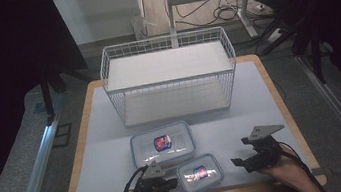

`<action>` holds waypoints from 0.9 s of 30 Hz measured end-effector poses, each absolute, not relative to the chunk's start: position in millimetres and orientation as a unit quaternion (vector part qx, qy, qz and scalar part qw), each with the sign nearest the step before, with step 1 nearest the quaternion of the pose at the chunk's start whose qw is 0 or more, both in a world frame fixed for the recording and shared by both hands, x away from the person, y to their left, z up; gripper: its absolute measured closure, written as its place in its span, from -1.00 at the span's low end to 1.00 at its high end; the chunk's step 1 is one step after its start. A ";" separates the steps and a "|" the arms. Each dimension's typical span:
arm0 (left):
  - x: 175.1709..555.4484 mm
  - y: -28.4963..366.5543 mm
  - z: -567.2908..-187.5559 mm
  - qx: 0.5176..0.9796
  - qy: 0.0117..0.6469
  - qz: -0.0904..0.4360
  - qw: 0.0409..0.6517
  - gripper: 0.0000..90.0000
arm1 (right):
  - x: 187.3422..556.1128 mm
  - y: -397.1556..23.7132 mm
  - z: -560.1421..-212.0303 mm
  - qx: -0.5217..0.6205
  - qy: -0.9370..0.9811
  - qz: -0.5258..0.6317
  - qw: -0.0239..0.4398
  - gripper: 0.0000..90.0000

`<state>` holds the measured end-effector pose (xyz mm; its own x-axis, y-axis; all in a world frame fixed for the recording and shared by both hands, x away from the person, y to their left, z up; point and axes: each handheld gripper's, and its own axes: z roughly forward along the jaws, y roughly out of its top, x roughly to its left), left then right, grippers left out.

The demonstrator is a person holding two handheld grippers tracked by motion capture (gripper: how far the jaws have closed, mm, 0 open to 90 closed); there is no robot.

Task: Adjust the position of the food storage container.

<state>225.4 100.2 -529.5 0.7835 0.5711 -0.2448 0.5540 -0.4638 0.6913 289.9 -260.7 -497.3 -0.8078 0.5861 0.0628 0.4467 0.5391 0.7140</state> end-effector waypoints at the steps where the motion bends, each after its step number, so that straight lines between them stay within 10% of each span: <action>1: 227.8 97.2 -529.6 0.857 0.327 0.011 0.399 1.00 | 289.9 -261.2 -496.4 0.295 0.872 0.379 0.092 -0.61; 12: 222.3 110.7 -515.0 0.858 0.332 0.073 0.385 0.90 | 285.4 -247.6 -478.4 0.259 0.870 0.413 0.064 0.08; 22: 198.2 151.5 -511.5 0.844 0.343 0.111 0.397 -0.04 | 271.9 -174.7 -472.8 0.159 0.904 0.397 0.020 0.92; 27: 192.7 172.7 -499.4 0.819 0.336 0.125 0.447 -0.21 | 263.7 -137.7 -479.4 0.118 0.918 0.379 0.000 0.98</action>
